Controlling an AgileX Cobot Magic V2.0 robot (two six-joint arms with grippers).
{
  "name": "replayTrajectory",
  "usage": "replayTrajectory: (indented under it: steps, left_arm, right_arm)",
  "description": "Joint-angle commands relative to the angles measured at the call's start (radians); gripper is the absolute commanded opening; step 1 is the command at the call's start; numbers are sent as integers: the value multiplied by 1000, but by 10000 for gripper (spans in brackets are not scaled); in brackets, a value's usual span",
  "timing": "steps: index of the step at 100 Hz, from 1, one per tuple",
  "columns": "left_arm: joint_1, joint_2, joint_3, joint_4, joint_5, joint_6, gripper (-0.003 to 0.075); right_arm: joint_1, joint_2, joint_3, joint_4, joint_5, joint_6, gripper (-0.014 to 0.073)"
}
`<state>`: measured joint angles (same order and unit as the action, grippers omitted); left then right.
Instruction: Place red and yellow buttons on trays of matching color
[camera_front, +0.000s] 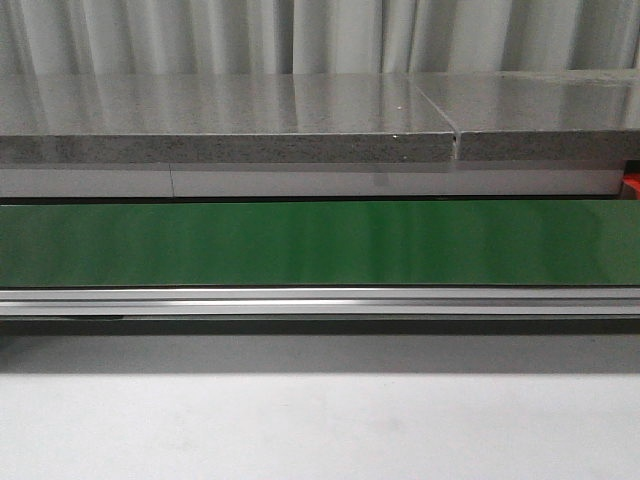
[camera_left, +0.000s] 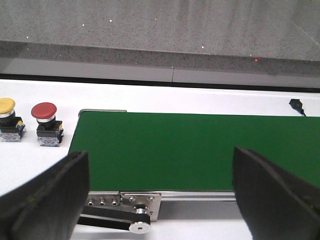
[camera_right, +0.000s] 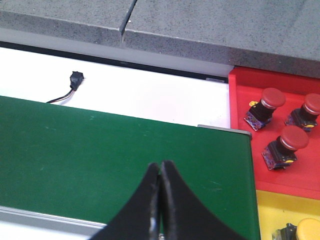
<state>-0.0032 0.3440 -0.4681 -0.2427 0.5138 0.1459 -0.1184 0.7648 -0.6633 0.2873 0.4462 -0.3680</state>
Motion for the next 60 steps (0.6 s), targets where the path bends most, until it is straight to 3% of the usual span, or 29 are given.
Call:
replayTrajectory:
  steps: [1, 22, 60]
  left_arm:
    - [-6, 17, -34, -13, -116, -13, 587]
    - [72, 186, -146, -3, -134, -146, 587]
    - [283, 720, -443, -21, -113, -166, 587]
  right_arm:
    - [2, -7, -26, 4, -77, -8, -120]
    - [2, -7, -26, 4, -77, -8, -120]
    - [2, -7, -26, 4, -77, -8, -120]
